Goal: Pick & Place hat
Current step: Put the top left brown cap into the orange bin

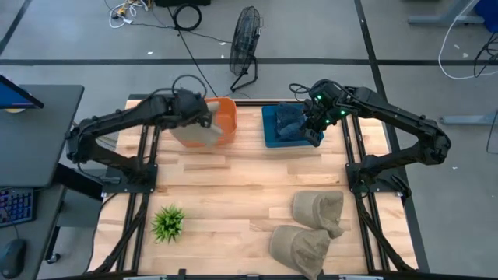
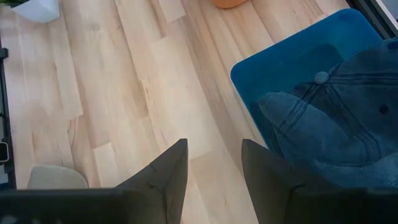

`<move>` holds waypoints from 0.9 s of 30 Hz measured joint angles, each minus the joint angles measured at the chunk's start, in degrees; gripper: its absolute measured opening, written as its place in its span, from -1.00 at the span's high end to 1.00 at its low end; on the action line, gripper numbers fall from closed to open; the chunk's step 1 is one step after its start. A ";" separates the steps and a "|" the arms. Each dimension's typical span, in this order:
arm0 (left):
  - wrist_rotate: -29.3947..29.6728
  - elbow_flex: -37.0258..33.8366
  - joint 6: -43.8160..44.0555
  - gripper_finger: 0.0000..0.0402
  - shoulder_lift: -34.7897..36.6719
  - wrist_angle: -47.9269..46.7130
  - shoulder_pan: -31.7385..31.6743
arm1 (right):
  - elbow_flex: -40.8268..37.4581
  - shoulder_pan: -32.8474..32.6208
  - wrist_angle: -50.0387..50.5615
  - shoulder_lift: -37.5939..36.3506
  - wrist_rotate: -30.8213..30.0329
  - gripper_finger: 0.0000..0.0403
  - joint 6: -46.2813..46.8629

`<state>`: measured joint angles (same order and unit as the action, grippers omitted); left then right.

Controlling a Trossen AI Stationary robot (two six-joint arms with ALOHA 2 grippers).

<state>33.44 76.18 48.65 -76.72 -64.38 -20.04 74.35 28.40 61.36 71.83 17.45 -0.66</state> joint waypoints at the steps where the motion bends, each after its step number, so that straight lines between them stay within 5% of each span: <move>1: -0.12 -0.08 -1.28 0.98 -0.28 0.45 -1.46 | 0.00 -0.01 -0.01 0.00 0.00 0.23 0.00; 10: -3.46 -0.11 -7.85 0.98 -5.31 4.50 -9.97 | 0.00 0.00 0.15 0.00 0.00 0.23 0.13; 27: -11.40 -0.11 -12.55 0.99 -21.03 12.61 -16.30 | 0.00 0.00 1.41 0.00 0.02 0.23 0.22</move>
<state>22.04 76.07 36.10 -97.74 -51.76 -36.33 74.35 28.40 62.77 71.84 17.47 -0.44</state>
